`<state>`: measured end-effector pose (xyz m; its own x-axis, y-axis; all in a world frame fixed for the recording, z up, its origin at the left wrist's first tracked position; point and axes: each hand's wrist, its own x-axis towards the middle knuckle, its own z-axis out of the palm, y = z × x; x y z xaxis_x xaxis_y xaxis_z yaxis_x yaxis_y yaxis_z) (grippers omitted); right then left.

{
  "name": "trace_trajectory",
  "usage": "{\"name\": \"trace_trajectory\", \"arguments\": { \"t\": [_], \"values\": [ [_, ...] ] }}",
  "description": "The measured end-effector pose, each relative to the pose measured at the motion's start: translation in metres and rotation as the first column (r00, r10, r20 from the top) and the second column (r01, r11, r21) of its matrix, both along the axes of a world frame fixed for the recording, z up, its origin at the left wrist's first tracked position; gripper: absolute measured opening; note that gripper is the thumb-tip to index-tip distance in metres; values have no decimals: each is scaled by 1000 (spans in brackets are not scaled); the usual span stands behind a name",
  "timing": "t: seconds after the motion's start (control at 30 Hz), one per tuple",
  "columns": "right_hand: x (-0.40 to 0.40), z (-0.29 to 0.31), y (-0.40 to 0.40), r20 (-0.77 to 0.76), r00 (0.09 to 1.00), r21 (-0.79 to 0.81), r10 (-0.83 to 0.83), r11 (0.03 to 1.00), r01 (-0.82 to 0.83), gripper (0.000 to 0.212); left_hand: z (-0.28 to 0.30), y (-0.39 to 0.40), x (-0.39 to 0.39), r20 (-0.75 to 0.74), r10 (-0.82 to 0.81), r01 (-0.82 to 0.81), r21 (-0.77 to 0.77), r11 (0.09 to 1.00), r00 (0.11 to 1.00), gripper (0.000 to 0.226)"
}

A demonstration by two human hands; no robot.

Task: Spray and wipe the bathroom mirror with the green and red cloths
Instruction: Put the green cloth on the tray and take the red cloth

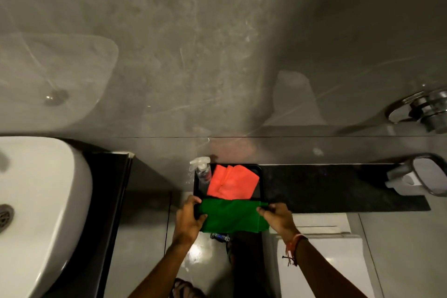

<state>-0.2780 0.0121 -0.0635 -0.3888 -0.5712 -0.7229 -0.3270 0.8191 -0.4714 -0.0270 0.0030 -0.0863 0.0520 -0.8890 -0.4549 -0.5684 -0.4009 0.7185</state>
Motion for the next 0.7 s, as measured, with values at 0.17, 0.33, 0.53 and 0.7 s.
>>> {"name": "trace_trajectory", "arguments": {
  "t": [0.17, 0.33, 0.53, 0.7],
  "values": [
    [2, -4, -22, -149, 982, -174, 117, 974, -142, 37, 6, -4, 23, 653, -160, 307, -116, 945, 740, 61],
    [21, -12, -60, -136, 978, -75, 158, 983, -169, 47, 16, -11, 52, 804, -93, 421, -206, 883, 588, 86],
    [38, -26, -83, -111, 994, -29, -11, 1000, 8, 63, 25, -7, 68, 839, -55, 422, -214, 881, 541, 88],
    [39, -5, -70, -116, 992, -227, -46, 974, 18, 31, 39, -10, 73, 858, 10, 450, -279, 848, 514, 89]
  ]
}}
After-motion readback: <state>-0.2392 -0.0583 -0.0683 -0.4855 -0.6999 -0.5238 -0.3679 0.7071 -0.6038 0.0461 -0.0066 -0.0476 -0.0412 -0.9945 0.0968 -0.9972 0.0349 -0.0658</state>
